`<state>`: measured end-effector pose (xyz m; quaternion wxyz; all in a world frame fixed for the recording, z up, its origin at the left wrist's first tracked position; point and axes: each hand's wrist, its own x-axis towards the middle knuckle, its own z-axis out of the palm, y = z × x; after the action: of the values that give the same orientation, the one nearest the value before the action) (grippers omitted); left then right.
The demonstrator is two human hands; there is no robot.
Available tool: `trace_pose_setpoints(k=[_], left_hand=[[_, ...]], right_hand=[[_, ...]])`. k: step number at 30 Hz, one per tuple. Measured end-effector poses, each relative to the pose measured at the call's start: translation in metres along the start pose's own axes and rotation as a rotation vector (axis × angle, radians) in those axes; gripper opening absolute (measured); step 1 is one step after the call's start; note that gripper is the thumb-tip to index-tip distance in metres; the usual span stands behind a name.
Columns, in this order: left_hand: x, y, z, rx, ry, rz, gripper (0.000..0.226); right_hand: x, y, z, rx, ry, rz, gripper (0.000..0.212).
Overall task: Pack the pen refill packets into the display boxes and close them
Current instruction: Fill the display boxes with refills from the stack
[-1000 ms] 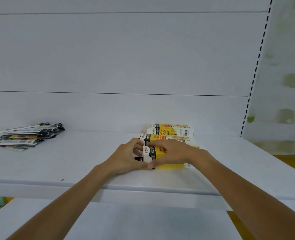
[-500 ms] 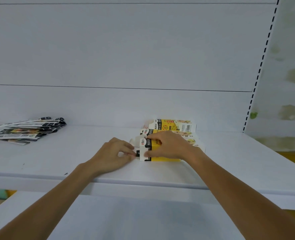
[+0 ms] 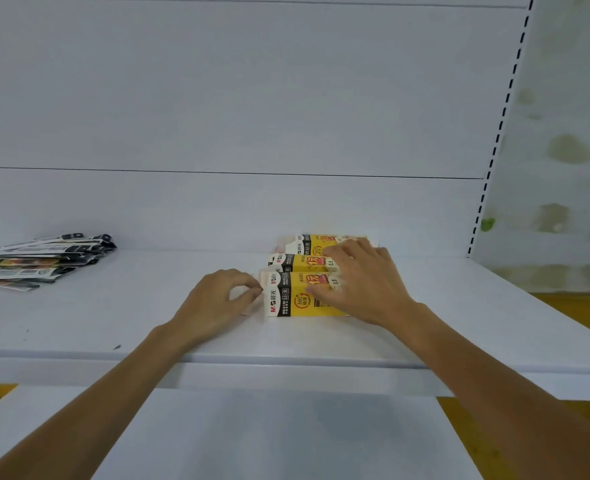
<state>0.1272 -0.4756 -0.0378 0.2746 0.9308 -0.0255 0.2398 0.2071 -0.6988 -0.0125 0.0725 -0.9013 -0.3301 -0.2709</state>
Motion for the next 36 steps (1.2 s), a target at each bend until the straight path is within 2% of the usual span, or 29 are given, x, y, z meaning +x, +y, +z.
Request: trace_pose_setpoints(k=[2, 4, 6, 9, 13, 16, 20, 21, 24, 26, 30, 33, 36], left_hand=[[0.001, 0.004, 0.001, -0.091, -0.008, 0.019, 0.013], [0.002, 0.008, 0.006, -0.201, -0.095, 0.002, 0.023], [0.005, 0.012, 0.011, -0.282, -0.167, -0.035, 0.028], [0.009, 0.015, 0.014, -0.313, -0.175, -0.075, 0.048], [0.015, 0.018, 0.019, -0.159, -0.201, -0.059, 0.053], [0.014, 0.009, 0.016, 0.067, -0.228, -0.001, 0.054], [-0.002, -0.024, -0.011, 0.159, -0.178, -0.054, 0.044], [-0.007, -0.031, -0.02, 0.161, -0.139, -0.063, 0.041], [-0.021, -0.054, -0.053, 0.186, 0.005, -0.092, 0.028], [-0.032, -0.072, -0.08, 0.217, 0.083, -0.148, 0.024], [-0.077, -0.116, -0.138, 0.274, 0.217, -0.293, 0.023], [-0.115, -0.149, -0.178, 0.303, 0.284, -0.384, 0.025], [-0.133, -0.185, -0.214, 0.316, 0.313, -0.46, 0.027]], right_hand=[[-0.013, 0.016, 0.002, 0.044, -0.115, 0.065, 0.076], [-0.023, 0.023, 0.006, 0.123, -0.188, 0.08, 0.075], [-0.028, 0.022, 0.01, 0.192, -0.183, 0.094, 0.075], [-0.025, 0.019, 0.011, 0.188, -0.175, 0.123, 0.077], [-0.021, 0.022, 0.016, 0.152, -0.183, 0.141, 0.071], [-0.011, 0.024, 0.019, -0.017, -0.2, 0.154, 0.063], [0.011, 0.009, 0.017, -0.089, -0.32, 0.188, 0.07], [0.02, -0.002, 0.015, -0.027, -0.278, 0.172, 0.072], [0.049, -0.059, 0.004, 0.27, 0.026, 0.079, 0.069], [0.069, -0.106, -0.005, 0.365, 0.125, -0.026, 0.068], [0.107, -0.192, -0.008, 0.394, 0.15, -0.296, 0.066], [0.129, -0.25, 0.001, 0.495, 0.139, -0.345, 0.062], [0.145, -0.306, 0.03, 0.532, 0.023, -0.366, 0.06]])
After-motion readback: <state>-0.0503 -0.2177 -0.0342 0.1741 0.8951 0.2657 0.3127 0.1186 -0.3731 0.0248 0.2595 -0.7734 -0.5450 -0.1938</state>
